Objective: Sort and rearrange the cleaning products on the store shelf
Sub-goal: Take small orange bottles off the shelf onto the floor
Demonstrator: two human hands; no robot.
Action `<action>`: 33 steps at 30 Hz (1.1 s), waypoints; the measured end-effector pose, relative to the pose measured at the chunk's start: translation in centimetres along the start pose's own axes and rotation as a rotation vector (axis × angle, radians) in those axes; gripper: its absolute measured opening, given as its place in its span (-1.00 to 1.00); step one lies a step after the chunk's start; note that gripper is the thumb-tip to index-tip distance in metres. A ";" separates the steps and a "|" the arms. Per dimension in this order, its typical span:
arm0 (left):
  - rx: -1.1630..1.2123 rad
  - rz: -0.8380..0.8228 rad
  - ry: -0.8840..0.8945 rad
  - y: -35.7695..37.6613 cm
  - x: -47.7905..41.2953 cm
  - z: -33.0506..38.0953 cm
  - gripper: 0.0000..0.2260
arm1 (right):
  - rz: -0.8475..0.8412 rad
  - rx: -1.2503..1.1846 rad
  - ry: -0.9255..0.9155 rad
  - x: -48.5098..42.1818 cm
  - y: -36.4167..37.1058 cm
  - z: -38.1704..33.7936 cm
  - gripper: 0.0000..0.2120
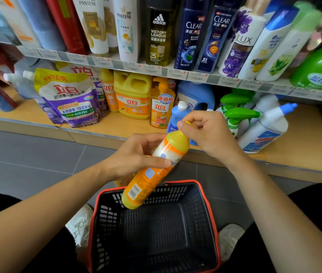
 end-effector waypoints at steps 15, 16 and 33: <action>0.272 -0.166 -0.137 -1.3 0.2 -0.4 -0.27 | -0.322 -0.524 -0.007 0.3 -0.4 -0.4 -0.67; 0.281 -0.176 -0.134 -1.3 0.1 -0.4 -0.24 | -0.331 -0.560 0.011 0.3 -0.3 -0.3 -0.66; 0.419 0.567 0.029 -4.0 -0.2 0.6 -0.43 | -0.349 -0.146 0.366 4.6 6.3 4.8 -0.32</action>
Point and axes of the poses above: each hand's wrist, its own x-axis away from the middle knuckle, its own y-axis out of the palm, z = x × y, the point moved 3 cm from there along -x, towards the middle knuckle
